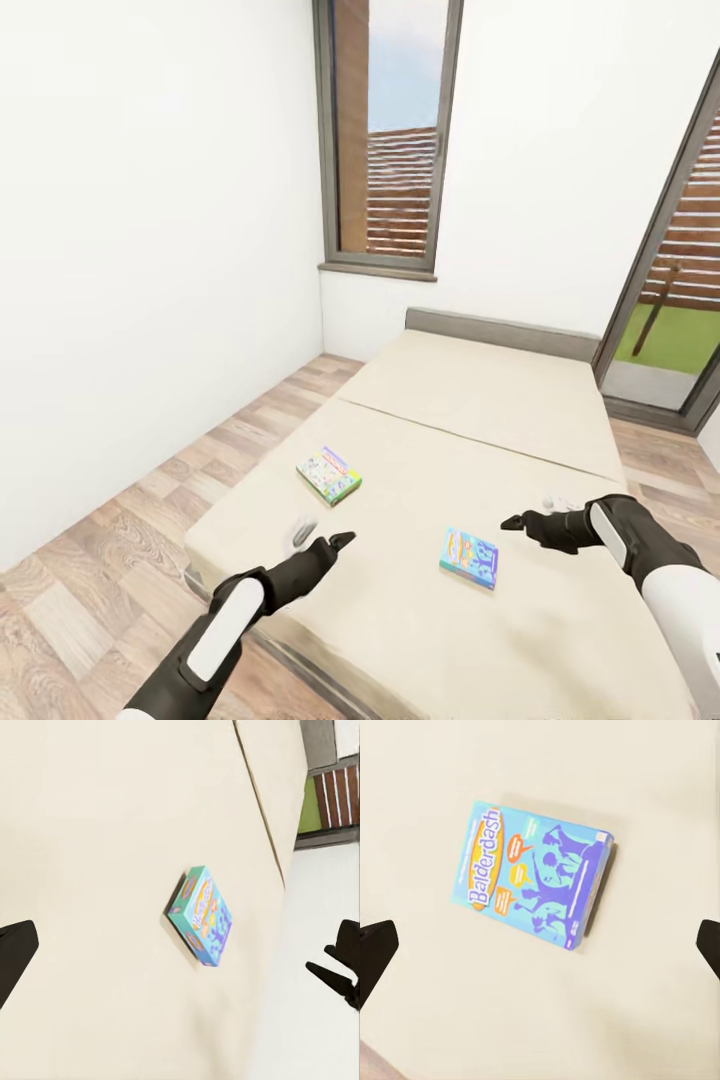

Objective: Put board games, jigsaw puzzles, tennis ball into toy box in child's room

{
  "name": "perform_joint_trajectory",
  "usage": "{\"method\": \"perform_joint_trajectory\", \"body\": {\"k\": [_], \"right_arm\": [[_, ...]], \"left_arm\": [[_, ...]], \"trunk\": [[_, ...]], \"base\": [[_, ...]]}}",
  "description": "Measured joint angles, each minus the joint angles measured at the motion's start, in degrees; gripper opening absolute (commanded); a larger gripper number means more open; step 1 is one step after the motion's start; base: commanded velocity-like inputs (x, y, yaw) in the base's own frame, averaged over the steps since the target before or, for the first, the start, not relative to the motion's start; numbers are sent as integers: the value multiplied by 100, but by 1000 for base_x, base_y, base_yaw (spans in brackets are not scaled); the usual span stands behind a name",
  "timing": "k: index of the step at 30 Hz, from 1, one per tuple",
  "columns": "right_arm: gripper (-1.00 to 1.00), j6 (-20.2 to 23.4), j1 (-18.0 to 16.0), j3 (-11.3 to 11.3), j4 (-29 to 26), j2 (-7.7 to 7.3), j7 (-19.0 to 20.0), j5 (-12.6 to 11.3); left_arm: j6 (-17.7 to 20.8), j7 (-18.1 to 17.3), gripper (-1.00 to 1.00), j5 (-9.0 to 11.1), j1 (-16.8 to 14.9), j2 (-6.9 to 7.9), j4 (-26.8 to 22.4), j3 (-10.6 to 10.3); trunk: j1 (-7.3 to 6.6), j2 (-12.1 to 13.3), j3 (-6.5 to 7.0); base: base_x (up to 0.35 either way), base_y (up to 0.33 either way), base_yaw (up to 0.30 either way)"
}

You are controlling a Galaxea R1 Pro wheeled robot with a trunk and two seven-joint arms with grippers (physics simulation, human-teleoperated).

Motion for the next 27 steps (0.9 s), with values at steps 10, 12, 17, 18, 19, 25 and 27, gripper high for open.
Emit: {"method": "perform_joint_trajectory", "body": {"k": [10, 12, 17, 18, 19, 25, 27], "right_arm": [[100, 94, -192, -3, 4, -18, 13, -13], [100, 197, -233, -3, 3, -17, 15, -17], [100, 373, -278, -4, -1, -15, 20, -20], [100, 398, -284, -4, -1, -15, 21, -20], [100, 399, -284, -4, -1, -15, 21, -19], [100, 466, -301, -4, -2, -8, 23, -21], [100, 477, -304, -4, -3, -1, 23, -22]], "left_arm": [[247, 88, 100, 455, 238, -1, -389, 397], [274, 96, 100, 487, 259, -3, -452, 424], [300, 109, 100, 506, 281, -5, -567, 440], [303, 111, 100, 509, 284, -5, -584, 441], [303, 111, 100, 509, 284, -5, -585, 441], [315, 116, 100, 517, 290, -9, -630, 442], [318, 117, 100, 518, 289, -11, -638, 442]], "trunk": [[131, -239, -201], [175, -319, -256], [285, -520, -393], [307, -560, -420], [329, -600, -447], [461, -841, -611], [505, -921, -666]], "base": [[0, 0, 0], [0, 0, 0], [0, 0, 0], [0, 0, 0], [0, 0, 0], [0, 0, 0], [0, 0, 0]]}}
